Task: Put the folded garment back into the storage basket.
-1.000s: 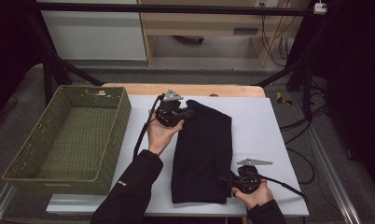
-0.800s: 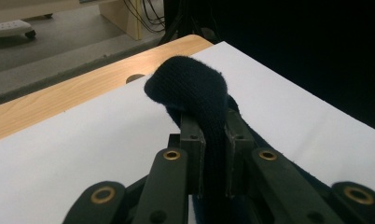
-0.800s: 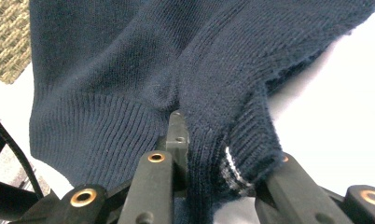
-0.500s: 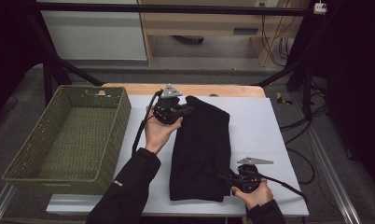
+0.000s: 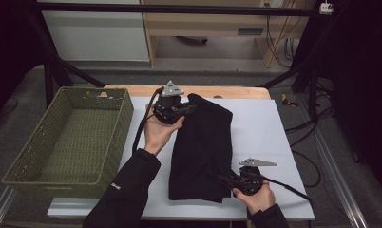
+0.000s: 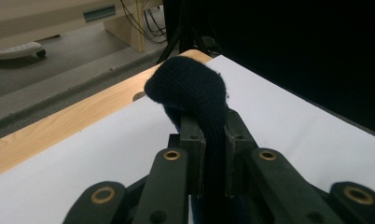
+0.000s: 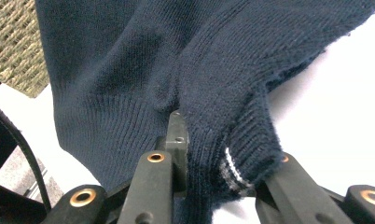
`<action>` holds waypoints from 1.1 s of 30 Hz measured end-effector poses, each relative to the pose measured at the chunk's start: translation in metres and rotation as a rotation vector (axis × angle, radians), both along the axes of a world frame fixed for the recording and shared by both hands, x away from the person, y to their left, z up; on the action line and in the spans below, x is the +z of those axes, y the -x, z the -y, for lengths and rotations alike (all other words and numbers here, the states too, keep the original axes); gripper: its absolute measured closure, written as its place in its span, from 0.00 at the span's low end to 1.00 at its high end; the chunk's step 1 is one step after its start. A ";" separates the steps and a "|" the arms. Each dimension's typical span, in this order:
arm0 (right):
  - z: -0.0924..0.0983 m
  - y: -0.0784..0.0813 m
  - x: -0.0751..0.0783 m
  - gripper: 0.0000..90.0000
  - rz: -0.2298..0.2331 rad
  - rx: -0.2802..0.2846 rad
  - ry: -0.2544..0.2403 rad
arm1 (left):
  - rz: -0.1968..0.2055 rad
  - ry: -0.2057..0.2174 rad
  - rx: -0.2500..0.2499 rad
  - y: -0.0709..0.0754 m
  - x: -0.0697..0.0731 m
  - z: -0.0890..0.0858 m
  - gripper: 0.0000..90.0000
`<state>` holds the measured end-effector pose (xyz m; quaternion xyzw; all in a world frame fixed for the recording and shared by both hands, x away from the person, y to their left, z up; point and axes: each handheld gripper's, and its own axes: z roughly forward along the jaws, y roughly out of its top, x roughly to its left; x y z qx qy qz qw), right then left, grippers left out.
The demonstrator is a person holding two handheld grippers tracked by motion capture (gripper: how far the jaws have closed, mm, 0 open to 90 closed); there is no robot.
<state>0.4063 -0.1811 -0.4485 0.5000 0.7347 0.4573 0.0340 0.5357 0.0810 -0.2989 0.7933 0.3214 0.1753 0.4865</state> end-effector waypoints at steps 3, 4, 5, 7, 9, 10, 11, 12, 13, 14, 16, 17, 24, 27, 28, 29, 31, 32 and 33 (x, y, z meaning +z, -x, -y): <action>-0.003 -0.001 0.002 0.81 0.011 -0.001 -0.005 | 0.006 -0.001 0.003 0.001 0.004 -0.003 0.90; -0.004 -0.001 0.003 0.81 0.011 0.001 -0.009 | 0.008 -0.002 0.003 0.001 0.006 -0.004 0.90; -0.005 -0.001 0.003 0.81 0.016 0.002 -0.010 | 0.010 -0.001 0.006 0.002 0.007 -0.004 0.90; -0.007 -0.002 0.004 0.81 0.022 0.005 -0.015 | 0.013 -0.003 0.008 0.002 0.010 -0.006 0.90; -0.009 -0.002 0.005 0.81 0.032 0.011 -0.011 | 0.015 -0.008 0.008 0.003 0.012 -0.008 0.90; -0.010 -0.003 0.005 0.81 0.040 0.012 -0.014 | 0.016 -0.006 0.009 0.003 0.014 -0.009 0.90; -0.011 -0.003 0.006 0.81 0.037 0.011 -0.020 | 0.017 -0.004 0.011 0.003 0.015 -0.011 0.90; -0.012 -0.003 0.007 0.81 0.044 0.013 -0.021 | 0.019 -0.004 0.012 0.003 0.016 -0.012 0.90; -0.013 -0.003 0.007 0.81 0.048 0.014 -0.022 | 0.020 -0.004 0.014 0.004 0.017 -0.012 0.90; -0.015 -0.004 0.008 0.81 0.052 0.016 -0.022 | 0.022 -0.008 0.017 0.004 0.019 -0.013 0.90; -0.018 -0.004 0.009 0.81 0.058 0.020 -0.021 | 0.023 -0.015 0.019 0.004 0.021 -0.015 0.90; -0.019 -0.005 0.010 0.81 0.061 0.022 -0.021 | 0.024 -0.018 0.021 0.004 0.022 -0.016 0.90; -0.028 -0.006 0.013 0.81 0.088 0.033 -0.029 | 0.034 -0.028 0.036 0.006 0.031 -0.024 0.90; -0.031 -0.007 0.015 0.81 0.097 0.034 -0.037 | 0.038 -0.029 0.039 0.006 0.035 -0.027 0.90; -0.032 -0.007 0.016 0.81 0.100 0.034 -0.040 | 0.040 -0.033 0.040 0.007 0.037 -0.028 0.90; -0.033 -0.007 0.017 0.81 0.101 0.035 -0.042 | 0.043 -0.034 0.042 0.007 0.038 -0.028 0.90; -0.035 -0.007 0.018 0.81 0.101 0.038 -0.046 | 0.045 -0.043 0.043 0.008 0.040 -0.030 0.90; -0.036 -0.007 0.019 0.81 0.102 0.041 -0.047 | 0.045 -0.046 0.044 0.008 0.041 -0.031 0.90; -0.037 -0.008 0.019 0.81 0.106 0.045 -0.047 | 0.045 -0.048 0.044 0.008 0.042 -0.031 0.90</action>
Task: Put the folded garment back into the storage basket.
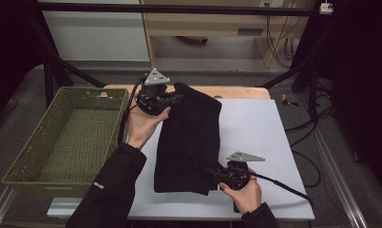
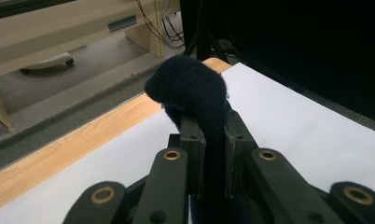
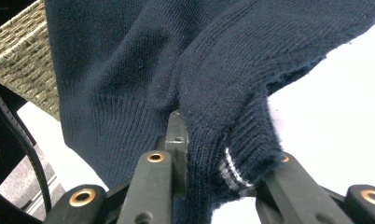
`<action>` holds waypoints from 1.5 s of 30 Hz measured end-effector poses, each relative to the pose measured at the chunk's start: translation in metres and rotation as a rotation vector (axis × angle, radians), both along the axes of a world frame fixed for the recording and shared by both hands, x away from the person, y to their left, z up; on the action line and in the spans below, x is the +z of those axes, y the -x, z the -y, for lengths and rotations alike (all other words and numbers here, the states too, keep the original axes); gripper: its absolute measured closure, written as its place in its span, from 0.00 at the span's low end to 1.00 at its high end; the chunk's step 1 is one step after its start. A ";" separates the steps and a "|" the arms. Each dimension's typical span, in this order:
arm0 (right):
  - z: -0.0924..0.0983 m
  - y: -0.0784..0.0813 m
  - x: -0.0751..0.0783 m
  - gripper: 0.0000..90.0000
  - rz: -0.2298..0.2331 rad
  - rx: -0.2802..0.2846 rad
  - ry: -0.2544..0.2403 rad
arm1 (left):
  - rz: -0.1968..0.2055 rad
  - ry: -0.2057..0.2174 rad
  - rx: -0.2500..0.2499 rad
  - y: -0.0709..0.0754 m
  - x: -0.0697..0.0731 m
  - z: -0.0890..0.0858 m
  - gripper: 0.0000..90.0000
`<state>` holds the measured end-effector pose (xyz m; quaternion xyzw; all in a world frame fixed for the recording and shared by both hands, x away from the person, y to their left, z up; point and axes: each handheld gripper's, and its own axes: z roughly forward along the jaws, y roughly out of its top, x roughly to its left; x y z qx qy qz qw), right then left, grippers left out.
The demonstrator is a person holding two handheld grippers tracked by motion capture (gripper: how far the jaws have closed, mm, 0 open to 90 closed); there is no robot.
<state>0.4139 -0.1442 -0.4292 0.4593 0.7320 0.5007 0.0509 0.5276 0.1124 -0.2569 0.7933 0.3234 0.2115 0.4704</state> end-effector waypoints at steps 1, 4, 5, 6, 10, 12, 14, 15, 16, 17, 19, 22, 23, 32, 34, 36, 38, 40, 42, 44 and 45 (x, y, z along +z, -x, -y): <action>-0.001 0.000 0.001 0.81 0.002 0.003 -0.001 | 0.001 0.002 0.003 0.000 0.001 -0.001 0.90; -0.003 -0.001 0.002 0.81 0.009 0.007 -0.002 | 0.002 -0.004 0.004 0.000 0.003 -0.004 0.90; -0.004 -0.001 0.003 0.81 0.009 0.007 -0.003 | 0.002 -0.004 0.004 0.000 0.004 -0.005 0.90; -0.006 -0.001 0.003 0.81 0.007 0.007 -0.004 | 0.003 -0.006 0.006 0.000 0.005 -0.006 0.90; -0.010 -0.002 0.005 0.81 0.009 0.011 -0.016 | 0.005 -0.007 0.013 0.002 0.009 -0.010 0.90; -0.012 -0.002 0.007 0.81 0.012 0.016 -0.017 | 0.008 -0.011 0.018 0.002 0.012 -0.014 0.90; -0.015 -0.002 0.009 0.81 0.019 0.021 -0.019 | 0.010 -0.012 0.022 0.003 0.014 -0.017 0.90; -0.016 -0.002 0.010 0.81 0.020 0.023 -0.020 | 0.011 -0.011 0.025 0.003 0.015 -0.018 0.90; -0.018 -0.003 0.011 0.81 0.023 0.024 -0.025 | 0.012 -0.015 0.026 0.004 0.016 -0.020 0.90; -0.019 -0.003 0.012 0.81 0.023 0.026 -0.025 | 0.015 -0.018 0.026 0.004 0.018 -0.021 0.90; -0.023 -0.003 0.013 0.81 0.026 0.032 -0.023 | 0.018 -0.022 0.028 0.005 0.020 -0.024 0.90; -0.026 -0.004 0.015 0.81 0.028 0.038 -0.023 | 0.020 -0.029 0.030 0.006 0.022 -0.027 0.90; -0.030 -0.004 0.017 0.81 0.029 0.045 -0.030 | 0.022 -0.032 0.035 0.007 0.024 -0.030 0.90; -0.046 -0.007 0.025 0.81 0.048 0.071 -0.039 | 0.038 -0.052 0.061 0.009 0.037 -0.050 0.90; -0.050 -0.008 0.027 0.81 0.049 0.076 -0.045 | 0.031 -0.054 0.066 0.010 0.039 -0.055 0.90; -0.054 -0.008 0.028 0.81 0.054 0.080 -0.045 | 0.032 -0.062 0.071 0.011 0.042 -0.060 0.90; -0.059 -0.009 0.029 0.81 0.056 0.085 -0.047 | 0.036 -0.065 0.077 0.012 0.045 -0.064 0.90; -0.063 -0.010 0.031 0.81 0.056 0.091 -0.053 | 0.037 -0.067 0.080 0.013 0.047 -0.068 0.90; -0.066 -0.011 0.032 0.81 0.062 0.095 -0.051 | 0.039 -0.065 0.084 0.014 0.049 -0.072 0.90; -0.070 -0.011 0.033 0.81 0.069 0.099 -0.050 | 0.040 -0.067 0.091 0.014 0.051 -0.075 0.90; -0.072 -0.011 0.034 0.81 0.068 0.099 -0.053 | 0.042 -0.069 0.095 0.014 0.052 -0.077 0.90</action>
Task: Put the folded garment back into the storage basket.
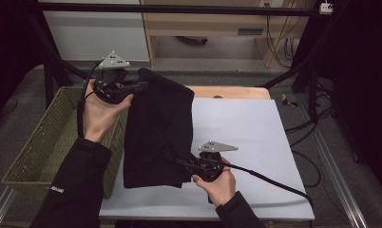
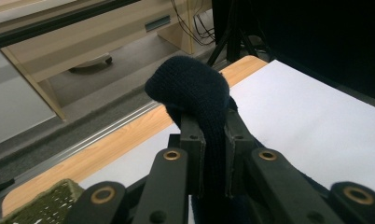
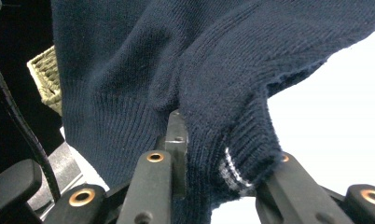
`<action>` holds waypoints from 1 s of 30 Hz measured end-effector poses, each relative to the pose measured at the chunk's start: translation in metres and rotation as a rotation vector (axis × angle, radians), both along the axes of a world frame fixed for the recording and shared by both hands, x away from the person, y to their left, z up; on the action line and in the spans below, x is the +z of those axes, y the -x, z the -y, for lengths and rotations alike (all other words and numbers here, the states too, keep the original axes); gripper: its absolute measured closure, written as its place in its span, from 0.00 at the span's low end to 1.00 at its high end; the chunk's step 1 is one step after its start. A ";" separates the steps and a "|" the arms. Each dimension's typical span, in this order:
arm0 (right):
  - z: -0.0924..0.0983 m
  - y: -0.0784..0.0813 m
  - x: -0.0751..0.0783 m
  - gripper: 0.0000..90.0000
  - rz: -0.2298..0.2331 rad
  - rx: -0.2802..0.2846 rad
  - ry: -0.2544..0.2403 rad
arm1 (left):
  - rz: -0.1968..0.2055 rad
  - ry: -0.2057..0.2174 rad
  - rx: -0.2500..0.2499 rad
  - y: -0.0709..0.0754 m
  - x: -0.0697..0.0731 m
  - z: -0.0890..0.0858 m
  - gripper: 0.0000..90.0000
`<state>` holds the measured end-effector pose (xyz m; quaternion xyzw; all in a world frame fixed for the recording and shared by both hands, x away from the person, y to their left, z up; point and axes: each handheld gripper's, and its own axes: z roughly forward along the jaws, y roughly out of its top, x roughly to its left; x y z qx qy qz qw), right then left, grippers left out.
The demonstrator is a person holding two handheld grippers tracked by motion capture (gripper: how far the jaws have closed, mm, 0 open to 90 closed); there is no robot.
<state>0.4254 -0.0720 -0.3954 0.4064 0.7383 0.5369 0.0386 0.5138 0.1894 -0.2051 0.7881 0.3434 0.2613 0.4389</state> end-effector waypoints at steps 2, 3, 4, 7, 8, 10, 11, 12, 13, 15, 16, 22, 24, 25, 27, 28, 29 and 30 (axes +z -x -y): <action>-0.004 -0.001 0.001 0.81 0.003 0.006 -0.002 | 0.001 -0.004 0.004 0.000 0.002 -0.004 0.90; -0.006 -0.001 0.002 0.81 0.007 0.008 -0.002 | 0.004 -0.001 0.010 0.000 0.003 -0.005 0.90; -0.008 -0.002 0.002 0.81 0.005 0.009 -0.006 | 0.004 -0.002 0.014 0.000 0.004 -0.007 0.90; -0.013 -0.003 0.004 0.81 0.010 0.016 -0.014 | 0.008 -0.007 0.024 0.000 0.007 -0.013 0.90; -0.015 -0.004 0.005 0.81 0.009 0.016 -0.016 | 0.011 -0.004 0.028 0.000 0.008 -0.015 0.90; -0.019 -0.005 0.007 0.81 0.014 0.017 -0.019 | 0.017 0.000 0.037 0.001 0.011 -0.019 0.90; -0.021 -0.005 0.008 0.81 0.016 0.017 -0.022 | 0.020 0.001 0.041 0.001 0.012 -0.021 0.90; -0.023 -0.006 0.008 0.81 0.021 0.020 -0.024 | 0.023 -0.001 0.046 0.001 0.013 -0.023 0.90; -0.024 -0.007 0.010 0.81 0.024 0.020 -0.027 | 0.024 0.001 0.050 0.001 0.014 -0.025 0.90; -0.028 -0.008 0.011 0.81 0.029 0.022 -0.030 | 0.028 0.003 0.058 0.001 0.016 -0.029 0.90; -0.031 -0.008 0.012 0.81 0.028 0.025 -0.034 | 0.029 0.006 0.062 0.001 0.018 -0.031 0.90; -0.041 -0.013 0.017 0.81 0.029 0.032 -0.047 | 0.035 0.002 0.091 0.001 0.024 -0.042 0.90; -0.045 -0.014 0.019 0.81 0.029 0.034 -0.051 | 0.035 0.005 0.093 0.000 0.026 -0.045 0.90; -0.046 -0.014 0.019 0.81 0.033 0.034 -0.052 | 0.038 0.008 0.096 0.000 0.027 -0.047 0.90; -0.049 -0.015 0.020 0.81 0.036 0.037 -0.056 | 0.039 0.008 0.100 0.000 0.028 -0.048 0.90; -0.051 -0.015 0.020 0.81 0.036 0.040 -0.056 | 0.041 0.010 0.101 0.000 0.029 -0.049 0.90; -0.053 -0.015 0.021 0.81 0.032 0.042 -0.059 | 0.041 0.005 0.104 0.000 0.030 -0.050 0.90; -0.055 -0.016 0.022 0.81 0.037 0.044 -0.060 | 0.042 0.005 0.106 0.000 0.031 -0.051 0.90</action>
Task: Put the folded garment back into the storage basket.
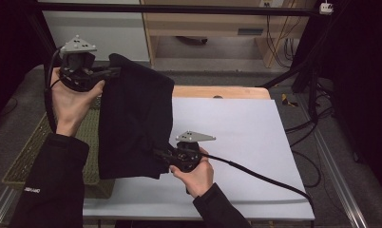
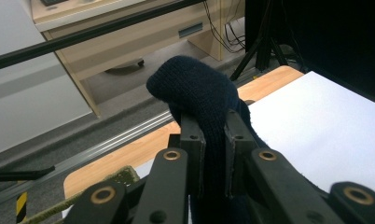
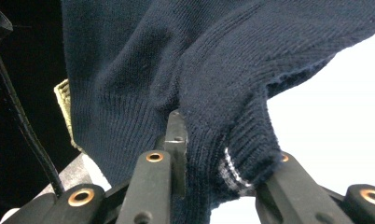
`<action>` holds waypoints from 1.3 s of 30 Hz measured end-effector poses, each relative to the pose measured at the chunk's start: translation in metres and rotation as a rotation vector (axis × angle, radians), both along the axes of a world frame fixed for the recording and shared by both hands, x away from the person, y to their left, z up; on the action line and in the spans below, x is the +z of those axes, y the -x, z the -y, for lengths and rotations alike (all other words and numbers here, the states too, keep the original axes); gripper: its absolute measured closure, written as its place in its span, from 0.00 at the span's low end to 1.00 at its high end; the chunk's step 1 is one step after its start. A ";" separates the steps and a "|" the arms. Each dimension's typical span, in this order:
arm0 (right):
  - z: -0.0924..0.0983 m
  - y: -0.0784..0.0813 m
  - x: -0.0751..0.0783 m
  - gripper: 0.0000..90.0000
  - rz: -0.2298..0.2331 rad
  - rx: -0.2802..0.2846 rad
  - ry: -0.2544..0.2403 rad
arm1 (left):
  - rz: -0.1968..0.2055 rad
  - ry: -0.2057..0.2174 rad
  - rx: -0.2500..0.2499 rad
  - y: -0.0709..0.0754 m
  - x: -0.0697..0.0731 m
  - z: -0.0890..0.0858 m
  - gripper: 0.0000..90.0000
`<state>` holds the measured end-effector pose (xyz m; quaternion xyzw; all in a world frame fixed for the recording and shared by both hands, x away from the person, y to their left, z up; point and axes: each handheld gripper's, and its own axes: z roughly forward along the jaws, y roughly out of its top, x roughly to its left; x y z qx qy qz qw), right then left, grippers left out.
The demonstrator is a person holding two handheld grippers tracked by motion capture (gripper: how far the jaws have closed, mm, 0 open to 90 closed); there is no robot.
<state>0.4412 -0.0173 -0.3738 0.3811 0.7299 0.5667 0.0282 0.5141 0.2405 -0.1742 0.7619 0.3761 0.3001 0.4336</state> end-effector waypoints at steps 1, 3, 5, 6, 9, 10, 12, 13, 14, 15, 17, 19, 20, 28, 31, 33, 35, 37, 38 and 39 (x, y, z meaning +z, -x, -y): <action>-0.001 -0.001 0.000 0.81 -0.002 0.002 -0.002 | 0.002 0.000 0.002 0.000 0.001 -0.001 0.90; -0.005 -0.002 0.001 0.81 0.000 0.003 -0.003 | 0.005 0.001 0.007 0.000 0.002 -0.004 0.90; -0.009 -0.003 0.002 0.81 0.003 0.003 -0.007 | 0.009 -0.002 0.013 -0.001 0.004 -0.007 0.90; -0.011 -0.004 0.003 0.81 0.000 0.004 -0.011 | 0.016 -0.008 0.017 -0.001 0.005 -0.008 0.90; -0.017 -0.005 0.004 0.81 0.005 0.010 -0.016 | 0.018 -0.006 0.025 -0.001 0.007 -0.013 0.90; -0.019 -0.005 0.004 0.81 0.002 0.011 -0.018 | 0.018 -0.001 0.028 -0.001 0.008 -0.015 0.90; -0.023 -0.006 0.006 0.81 0.006 0.014 -0.022 | 0.021 -0.003 0.036 0.000 0.009 -0.019 0.90; -0.026 -0.006 0.006 0.81 0.003 0.016 -0.023 | 0.030 -0.010 0.039 -0.001 0.010 -0.022 0.90; -0.028 -0.006 0.006 0.81 0.007 0.017 -0.026 | 0.023 -0.008 0.047 -0.001 0.010 -0.024 0.90; -0.030 -0.007 0.007 0.81 0.008 0.016 -0.026 | 0.023 -0.007 0.051 -0.001 0.010 -0.026 0.90; -0.036 -0.007 0.006 0.81 0.011 0.018 -0.027 | 0.021 -0.010 0.057 -0.001 0.011 -0.030 0.90; -0.041 -0.007 0.005 0.81 0.010 0.023 -0.034 | 0.024 -0.013 0.064 -0.001 0.011 -0.033 0.90; -0.043 -0.008 0.005 0.81 0.014 0.023 -0.031 | 0.026 -0.013 0.069 -0.001 0.011 -0.035 0.90; -0.059 -0.011 0.009 0.81 0.022 0.026 -0.040 | 0.037 -0.006 0.097 0.000 0.016 -0.051 0.90; -0.066 -0.013 0.010 0.81 0.020 0.028 -0.048 | 0.043 -0.005 0.110 0.000 0.018 -0.057 0.90; -0.070 -0.014 0.011 0.81 0.024 0.030 -0.048 | 0.043 -0.006 0.120 0.000 0.019 -0.062 0.90; -0.075 -0.015 0.011 0.81 0.027 0.032 -0.052 | 0.045 -0.009 0.126 0.000 0.020 -0.066 0.90; -0.079 -0.016 0.012 0.81 0.027 0.035 -0.054 | 0.048 -0.006 0.129 0.000 0.022 -0.070 0.90; -0.081 -0.016 0.012 0.81 0.030 0.037 -0.054 | 0.049 -0.005 0.132 0.000 0.022 -0.073 0.90; -0.083 -0.016 0.013 0.81 0.028 0.038 -0.054 | 0.051 -0.005 0.136 -0.001 0.022 -0.075 0.90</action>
